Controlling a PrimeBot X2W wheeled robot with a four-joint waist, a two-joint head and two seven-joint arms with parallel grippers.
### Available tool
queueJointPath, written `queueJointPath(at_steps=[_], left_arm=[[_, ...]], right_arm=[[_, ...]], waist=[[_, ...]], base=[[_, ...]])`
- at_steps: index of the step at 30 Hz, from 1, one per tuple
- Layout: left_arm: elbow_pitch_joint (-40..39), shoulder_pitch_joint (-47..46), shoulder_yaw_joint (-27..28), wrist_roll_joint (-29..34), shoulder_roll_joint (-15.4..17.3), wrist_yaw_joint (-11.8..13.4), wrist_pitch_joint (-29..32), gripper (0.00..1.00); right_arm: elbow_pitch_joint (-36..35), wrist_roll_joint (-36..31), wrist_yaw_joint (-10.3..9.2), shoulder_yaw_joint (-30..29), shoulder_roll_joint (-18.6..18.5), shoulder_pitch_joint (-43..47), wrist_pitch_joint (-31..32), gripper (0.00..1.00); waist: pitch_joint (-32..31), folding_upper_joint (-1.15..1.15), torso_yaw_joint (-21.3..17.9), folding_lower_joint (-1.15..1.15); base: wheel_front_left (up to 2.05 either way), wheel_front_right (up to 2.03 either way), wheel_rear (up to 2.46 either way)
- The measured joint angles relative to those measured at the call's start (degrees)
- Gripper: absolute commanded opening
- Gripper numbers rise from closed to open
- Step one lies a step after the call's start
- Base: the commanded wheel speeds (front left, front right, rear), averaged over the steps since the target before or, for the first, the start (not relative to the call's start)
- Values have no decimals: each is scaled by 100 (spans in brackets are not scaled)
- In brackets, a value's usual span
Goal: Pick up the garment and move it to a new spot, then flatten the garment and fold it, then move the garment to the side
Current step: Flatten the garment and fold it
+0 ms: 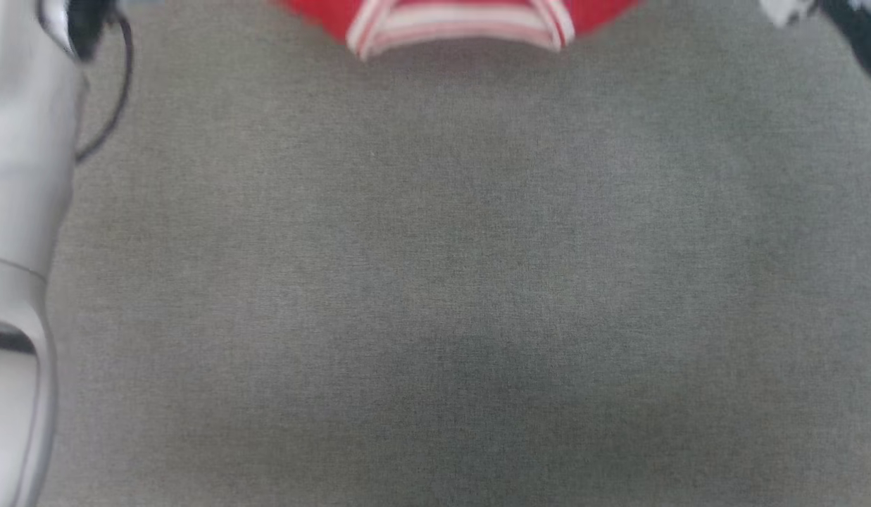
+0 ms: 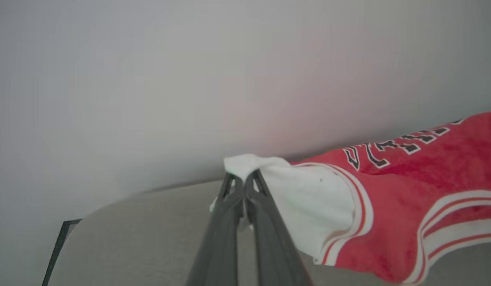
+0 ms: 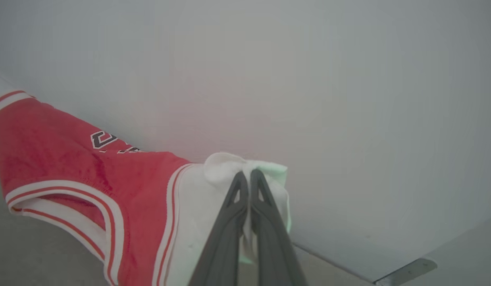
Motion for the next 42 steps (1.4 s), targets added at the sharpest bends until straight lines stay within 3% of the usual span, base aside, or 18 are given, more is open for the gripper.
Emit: queueJointPath(at_steps=[9, 14, 18, 19, 24, 25, 26, 33, 37, 42], left_arm=[[-94, 1146, -167, -240, 170, -158, 1026, 0], [-911, 2086, -186, -341, 423, 69, 1418, 0], [-2106, 3039, -132, -449, 806, 441, 1798, 0], [-2848, 3573, -60, -561, 1077, 684, 2018, 0], [-4821, 4926, 132, -746, 1795, 1347, 2651, 0], [-5519, 5453, 283, -889, 2035, 1703, 2869, 0], [-5851, 5717, 314, -911, 2156, 1850, 2964, 0], [-7547, 7247, 608, -1078, 2625, 2903, 3396, 0], [-8042, 7741, 708, -1076, 2719, 3222, 3385, 0], [-8138, 7897, 694, -1080, 2583, 3254, 3193, 0]], right_arm=[[-1412, 1136, 1, 691, -961, 1155, 1078, 0], [-2198, 1602, 1, 823, -1540, 1871, 1537, 0], [-2847, 1860, 0, 894, -1991, 2462, 1867, 0], [-3137, 2017, 0, 937, -2225, 2758, 2069, 0], [-3791, 2421, 0, 947, -2759, 3505, 2453, 0], [-3980, 2591, 0, 914, -2911, 3790, 2560, 0], [-4081, 2643, 0, 909, -2991, 3934, 2615, 0], [-4669, 3064, -2, 780, -3538, 4876, 2917, 0], [-4797, 3065, 0, 581, -3763, 5324, 2784, 0], [-4484, 2671, 1, 337, -3496, 5742, 2468, 0]], waist=[[-384, 0, 51, 0], [-623, 0, 45, 0], [-772, 0, 32, 0], [-825, 0, 24, 0], [-922, 1, -4, 0], [-936, 0, -24, 0], [-939, 0, -37, 0], [-898, 1, -46, 0], [-832, 1, 4, 0], [-746, 1, 94, 0]], base=[[0, 0, 0], [0, 0, 0], [0, 0, 0], [0, 0, 0], [0, 0, 0], [0, 0, 0], [0, 0, 0], [0, 0, 0], [0, 0, 0], [0, 0, 0]])
